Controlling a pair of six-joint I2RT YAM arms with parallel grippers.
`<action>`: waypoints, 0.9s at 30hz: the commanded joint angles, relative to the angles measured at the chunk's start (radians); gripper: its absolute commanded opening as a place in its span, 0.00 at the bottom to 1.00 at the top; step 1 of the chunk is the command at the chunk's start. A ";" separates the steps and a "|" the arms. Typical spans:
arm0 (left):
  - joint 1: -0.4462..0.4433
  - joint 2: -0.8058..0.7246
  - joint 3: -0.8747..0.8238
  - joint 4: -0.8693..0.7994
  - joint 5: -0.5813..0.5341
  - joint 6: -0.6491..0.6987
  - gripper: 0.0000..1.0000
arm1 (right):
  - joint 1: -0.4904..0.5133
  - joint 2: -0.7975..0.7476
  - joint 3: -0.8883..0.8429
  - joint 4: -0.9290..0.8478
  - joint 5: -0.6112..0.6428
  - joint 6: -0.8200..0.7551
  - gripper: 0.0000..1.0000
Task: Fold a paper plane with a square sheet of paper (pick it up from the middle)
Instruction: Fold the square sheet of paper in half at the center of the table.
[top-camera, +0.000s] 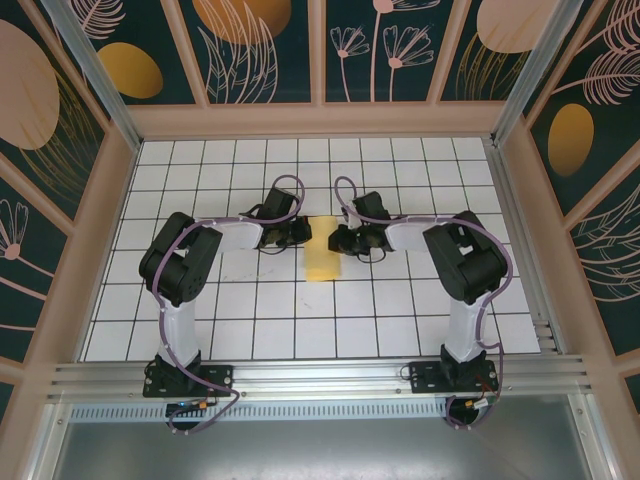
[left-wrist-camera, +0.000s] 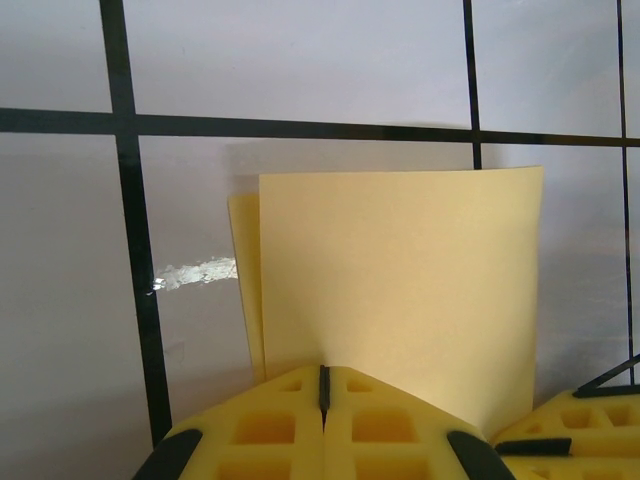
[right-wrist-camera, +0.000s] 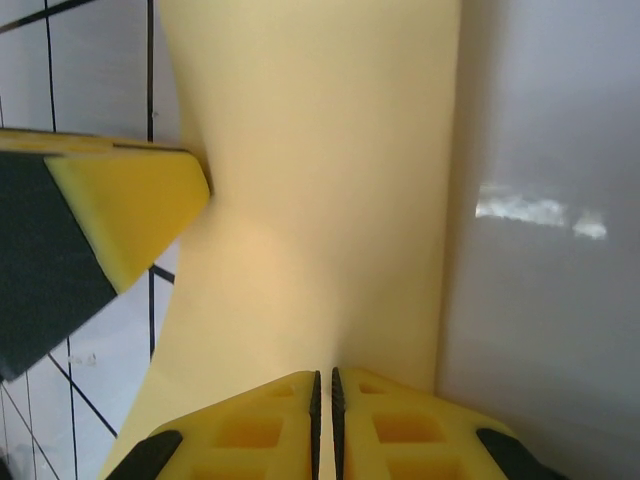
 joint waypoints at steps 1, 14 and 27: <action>0.017 0.072 -0.037 -0.168 -0.124 0.020 0.04 | -0.002 -0.043 -0.033 -0.055 -0.037 -0.046 0.14; 0.018 0.075 -0.037 -0.164 -0.132 0.013 0.04 | 0.009 -0.168 -0.070 -0.103 -0.029 -0.091 0.14; 0.018 0.075 -0.037 -0.154 -0.124 0.000 0.04 | 0.087 -0.050 0.006 -0.071 -0.041 -0.066 0.14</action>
